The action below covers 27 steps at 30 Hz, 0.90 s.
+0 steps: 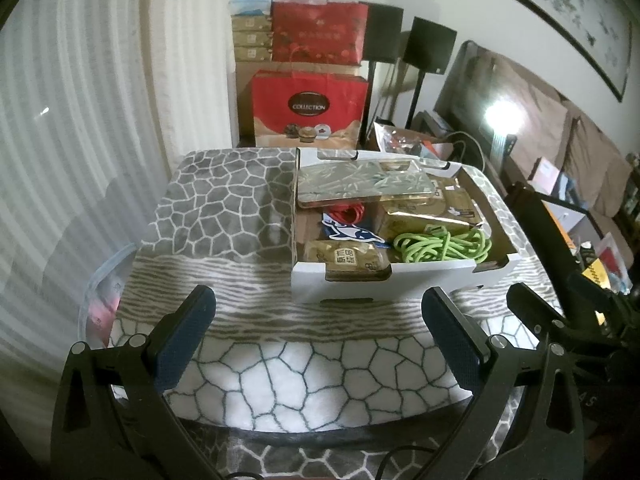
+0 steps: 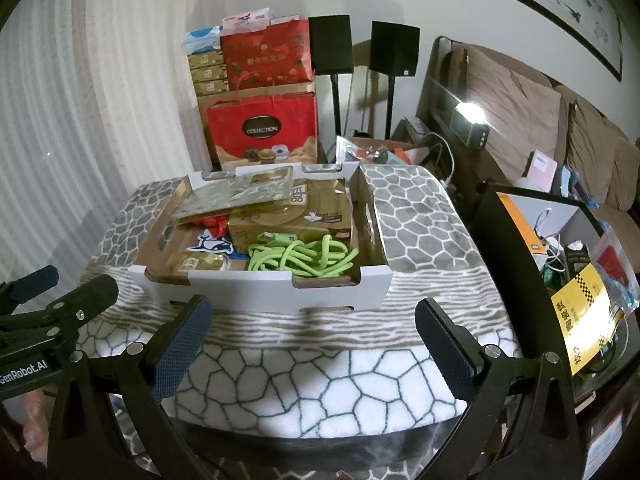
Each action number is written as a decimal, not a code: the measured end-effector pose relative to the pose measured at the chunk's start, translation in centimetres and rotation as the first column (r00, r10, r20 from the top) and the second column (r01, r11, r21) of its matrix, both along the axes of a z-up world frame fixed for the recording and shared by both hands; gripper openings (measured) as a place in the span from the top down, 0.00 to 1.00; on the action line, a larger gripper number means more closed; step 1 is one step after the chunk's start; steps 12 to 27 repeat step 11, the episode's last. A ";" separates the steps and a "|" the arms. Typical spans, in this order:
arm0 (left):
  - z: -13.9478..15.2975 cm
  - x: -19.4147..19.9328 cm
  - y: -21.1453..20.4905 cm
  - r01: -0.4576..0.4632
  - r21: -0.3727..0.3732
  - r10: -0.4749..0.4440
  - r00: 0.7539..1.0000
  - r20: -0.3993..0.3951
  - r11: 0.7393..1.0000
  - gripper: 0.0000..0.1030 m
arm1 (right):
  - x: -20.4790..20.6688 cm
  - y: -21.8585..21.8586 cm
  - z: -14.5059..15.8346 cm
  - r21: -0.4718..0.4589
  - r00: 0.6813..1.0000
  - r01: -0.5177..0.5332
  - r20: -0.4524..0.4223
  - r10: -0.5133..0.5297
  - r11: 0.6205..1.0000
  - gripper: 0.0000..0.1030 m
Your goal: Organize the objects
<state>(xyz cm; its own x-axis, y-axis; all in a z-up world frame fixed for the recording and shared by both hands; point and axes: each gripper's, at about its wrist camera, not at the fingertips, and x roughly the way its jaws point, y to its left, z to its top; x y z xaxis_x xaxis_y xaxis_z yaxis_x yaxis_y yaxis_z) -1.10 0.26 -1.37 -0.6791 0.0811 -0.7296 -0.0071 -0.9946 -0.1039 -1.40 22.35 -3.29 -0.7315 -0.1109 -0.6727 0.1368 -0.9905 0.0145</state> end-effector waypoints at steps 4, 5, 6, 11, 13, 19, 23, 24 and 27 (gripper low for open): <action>0.0 0.0 0.0 -0.003 -0.003 0.003 1.000 -0.003 1.000 0.00 | -0.1 0.0 0.0 -0.002 1.000 0.000 0.002 0.000 1.000 0.01; 0.0 0.1 0.0 -0.004 -0.004 0.004 1.000 -0.005 1.000 0.00 | 0.0 0.0 0.0 -0.003 1.000 0.000 0.002 0.000 1.000 0.01; 0.0 0.1 0.1 -0.007 -0.010 0.007 1.000 -0.008 1.000 0.00 | 0.0 0.0 0.0 -0.001 1.000 0.000 0.001 0.000 1.000 0.01; 0.0 0.2 0.2 -0.014 -0.014 0.014 1.000 -0.004 1.000 0.00 | 0.0 0.1 0.0 -0.002 1.000 -0.001 0.000 0.001 1.000 0.01; 0.0 0.2 0.2 -0.014 -0.014 0.014 1.000 -0.004 1.000 0.00 | 0.0 0.1 0.0 -0.002 1.000 -0.001 0.000 0.001 1.000 0.01; 0.0 0.2 0.2 -0.014 -0.014 0.014 1.000 -0.004 1.000 0.00 | 0.0 0.1 0.0 -0.002 1.000 -0.001 0.000 0.001 1.000 0.01; 0.0 0.2 0.2 -0.014 -0.014 0.014 1.000 -0.004 1.000 0.00 | 0.0 0.1 0.0 -0.002 1.000 -0.001 0.000 0.001 1.000 0.01; 0.0 0.2 0.2 -0.014 -0.014 0.014 1.000 -0.004 1.000 0.00 | 0.0 0.1 0.0 -0.002 1.000 -0.001 0.000 0.001 1.000 0.01; 0.0 0.2 0.2 -0.014 -0.014 0.014 1.000 -0.004 1.000 0.00 | 0.0 0.1 0.0 -0.002 1.000 -0.001 0.000 0.001 1.000 0.01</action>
